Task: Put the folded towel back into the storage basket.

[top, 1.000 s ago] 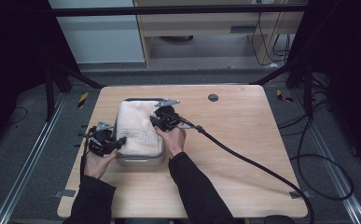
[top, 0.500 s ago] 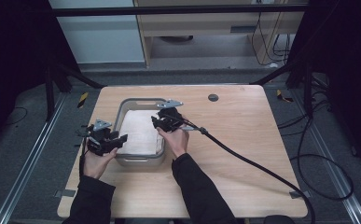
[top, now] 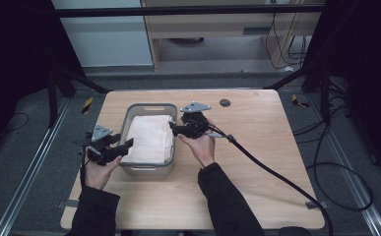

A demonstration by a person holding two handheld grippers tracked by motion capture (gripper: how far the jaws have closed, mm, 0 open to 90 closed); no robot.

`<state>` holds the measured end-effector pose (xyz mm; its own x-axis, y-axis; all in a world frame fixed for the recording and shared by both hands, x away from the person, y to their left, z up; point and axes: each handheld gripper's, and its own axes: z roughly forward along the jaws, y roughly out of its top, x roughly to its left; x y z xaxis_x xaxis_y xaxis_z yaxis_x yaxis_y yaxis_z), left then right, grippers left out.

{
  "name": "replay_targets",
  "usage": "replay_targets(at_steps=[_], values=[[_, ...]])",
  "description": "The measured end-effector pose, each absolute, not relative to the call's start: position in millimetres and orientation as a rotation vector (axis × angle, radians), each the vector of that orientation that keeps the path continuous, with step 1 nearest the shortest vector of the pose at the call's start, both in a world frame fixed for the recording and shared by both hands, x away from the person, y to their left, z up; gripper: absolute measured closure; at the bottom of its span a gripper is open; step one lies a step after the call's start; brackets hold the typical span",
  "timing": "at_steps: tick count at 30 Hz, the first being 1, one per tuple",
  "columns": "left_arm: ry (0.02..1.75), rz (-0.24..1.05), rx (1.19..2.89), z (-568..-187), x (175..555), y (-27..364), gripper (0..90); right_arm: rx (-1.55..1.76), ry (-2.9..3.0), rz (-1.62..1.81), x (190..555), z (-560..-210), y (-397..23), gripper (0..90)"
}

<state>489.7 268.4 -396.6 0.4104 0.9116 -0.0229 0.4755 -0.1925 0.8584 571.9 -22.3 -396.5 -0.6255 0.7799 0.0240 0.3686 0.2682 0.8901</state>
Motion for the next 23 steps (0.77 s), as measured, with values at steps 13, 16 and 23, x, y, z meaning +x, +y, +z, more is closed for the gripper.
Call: replay_targets(at_steps=[13, 16, 23], values=[[1.143, 0.658, 1.8, -400, 470, 272, 34.6, 1.07, 2.112, 1.363, 539, -398, -101, 19.2], [1.132, 0.665, 1.803, -400, 466, 272, 33.0, 1.087, 2.093, 1.374, 529, -403, -123, 17.8], [1.095, 0.658, 1.812, -401, 457, 266, 32.6, 1.11, 2.07, 1.361, 506, -413, -166, 17.9]])
